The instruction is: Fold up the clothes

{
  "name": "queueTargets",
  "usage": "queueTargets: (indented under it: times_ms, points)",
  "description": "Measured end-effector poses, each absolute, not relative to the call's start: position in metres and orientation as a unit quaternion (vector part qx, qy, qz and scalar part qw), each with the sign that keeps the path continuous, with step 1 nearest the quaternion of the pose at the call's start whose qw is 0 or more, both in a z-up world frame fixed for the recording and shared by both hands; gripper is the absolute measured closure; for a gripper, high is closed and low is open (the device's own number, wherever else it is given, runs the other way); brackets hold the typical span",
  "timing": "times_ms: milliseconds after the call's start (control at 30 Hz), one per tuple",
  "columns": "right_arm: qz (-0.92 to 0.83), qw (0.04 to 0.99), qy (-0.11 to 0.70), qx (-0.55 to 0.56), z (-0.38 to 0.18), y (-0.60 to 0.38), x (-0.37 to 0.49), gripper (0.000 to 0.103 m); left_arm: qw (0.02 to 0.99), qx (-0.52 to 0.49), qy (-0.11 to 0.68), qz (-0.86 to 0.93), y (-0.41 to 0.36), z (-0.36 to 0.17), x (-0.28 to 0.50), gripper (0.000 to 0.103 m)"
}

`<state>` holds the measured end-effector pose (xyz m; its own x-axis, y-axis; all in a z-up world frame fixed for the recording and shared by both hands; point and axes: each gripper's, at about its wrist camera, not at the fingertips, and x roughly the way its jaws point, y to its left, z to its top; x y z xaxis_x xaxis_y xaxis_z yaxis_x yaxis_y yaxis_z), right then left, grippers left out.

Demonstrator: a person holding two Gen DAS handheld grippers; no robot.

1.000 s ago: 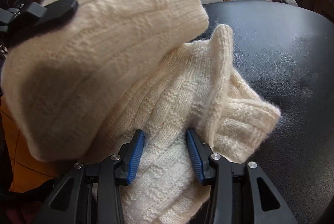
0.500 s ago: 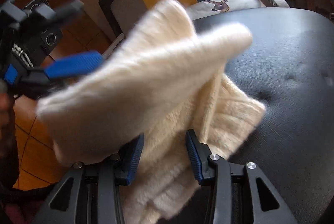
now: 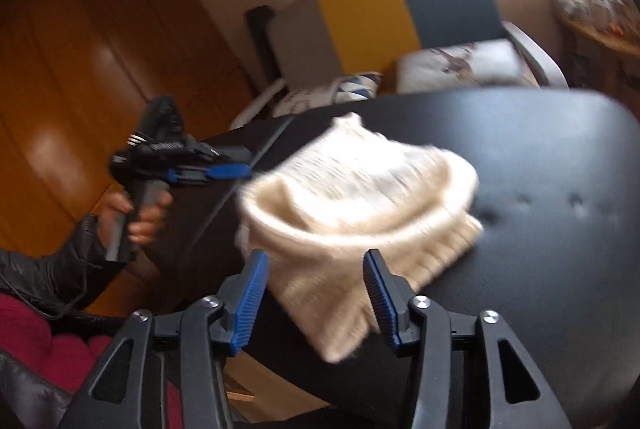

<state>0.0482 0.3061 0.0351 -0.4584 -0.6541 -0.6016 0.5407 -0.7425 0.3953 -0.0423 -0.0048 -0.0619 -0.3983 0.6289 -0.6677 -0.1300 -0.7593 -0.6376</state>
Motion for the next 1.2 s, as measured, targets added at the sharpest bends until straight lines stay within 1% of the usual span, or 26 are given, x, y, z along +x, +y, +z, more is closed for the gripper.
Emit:
queueTargets:
  times_ms: [100, 167, 267, 367, 400, 467, 500, 567, 600, 633, 700, 733, 767, 800, 833, 867, 967, 1000, 1067, 1133, 1200]
  points:
    - [-0.825, 0.398, -0.048, 0.399, 0.045, 0.261, 0.027, 0.050, 0.230, -0.495, -0.257, 0.797, -0.016, -0.075, -0.032, 0.055]
    - [-0.803, 0.423, -0.023, 0.420, 0.046, 0.240, 0.021, 0.050, 0.240, -0.488, -0.264, 0.797, -0.021, -0.075, -0.028, 0.055]
    - [-0.752, 0.442, -0.017, 0.489, 0.027, 0.215, -0.007, 0.050, 0.255, -0.477, -0.268, 0.797, -0.026, -0.072, -0.025, 0.055]
    - [-0.718, 0.438, 0.001, 0.542, 0.007, 0.206, -0.016, 0.050, 0.276, -0.467, -0.235, 0.806, -0.016, -0.065, -0.026, 0.055]
    - [-0.712, 0.438, -0.008, 0.549, 0.003, 0.207, -0.015, 0.050, 0.284, -0.465, -0.218, 0.809, -0.010, -0.064, -0.027, 0.055]
    - [-0.708, 0.436, -0.036, 0.555, -0.004, 0.210, -0.011, 0.050, 0.296, -0.469, -0.183, 0.812, 0.005, -0.065, -0.030, 0.055]
    - [-0.702, 0.443, -0.065, 0.554, -0.009, 0.212, -0.011, 0.050, 0.300, -0.471, -0.170, 0.812, 0.012, -0.067, -0.031, 0.055]
    - [-0.685, 0.465, -0.141, 0.544, -0.022, 0.220, -0.013, 0.050, 0.313, -0.468, -0.160, 0.811, 0.021, -0.069, -0.031, 0.055]
    - [-0.678, 0.471, -0.172, 0.538, -0.030, 0.223, -0.012, 0.050, 0.319, -0.467, -0.155, 0.810, 0.025, -0.070, -0.031, 0.055]
    - [-0.666, 0.479, -0.203, 0.535, -0.040, 0.228, -0.010, 0.048, 0.330, -0.463, -0.160, 0.807, 0.025, -0.070, -0.032, 0.055]
    - [-0.631, 0.500, -0.259, 0.533, -0.061, 0.238, -0.001, 0.048, 0.345, -0.463, -0.161, 0.801, 0.028, -0.072, -0.035, 0.055]
    - [-0.628, 0.500, -0.257, 0.538, -0.071, 0.244, 0.006, 0.052, 0.348, -0.472, -0.149, 0.796, 0.030, -0.078, -0.036, 0.055]
    - [-0.634, 0.476, -0.239, 0.560, -0.085, 0.251, 0.012, 0.053, 0.350, -0.481, -0.137, 0.792, 0.032, -0.083, -0.038, 0.055]
    - [-0.636, 0.446, -0.236, 0.584, -0.103, 0.261, 0.015, 0.061, 0.353, -0.490, -0.125, 0.787, 0.034, -0.089, -0.039, 0.055]
    - [-0.638, 0.424, -0.259, 0.589, -0.117, 0.274, 0.017, 0.097, 0.352, -0.494, -0.110, 0.788, 0.035, -0.093, -0.040, 0.059]
    - [-0.640, 0.415, -0.291, 0.578, -0.124, 0.287, 0.020, 0.098, 0.357, -0.491, -0.104, 0.788, 0.034, -0.095, -0.039, 0.059]
    - [-0.667, 0.408, -0.311, 0.540, -0.125, 0.301, 0.032, 0.097, 0.362, -0.483, -0.079, 0.793, 0.034, -0.089, -0.030, 0.062]
    - [-0.670, 0.405, -0.320, 0.534, -0.126, 0.303, 0.036, 0.097, 0.370, -0.476, -0.087, 0.793, 0.030, -0.084, -0.025, 0.062]
    - [-0.674, 0.399, -0.340, 0.520, -0.125, 0.305, 0.042, 0.093, 0.380, -0.463, -0.100, 0.794, 0.021, -0.076, -0.013, 0.062]
    - [-0.686, 0.392, -0.353, 0.502, -0.117, 0.310, 0.048, 0.075, 0.379, -0.454, -0.094, 0.801, 0.013, -0.072, 0.002, 0.062]
    - [-0.700, 0.383, -0.359, 0.483, -0.106, 0.314, 0.055, 0.074, 0.384, -0.452, -0.057, 0.803, 0.013, -0.076, 0.023, 0.062]
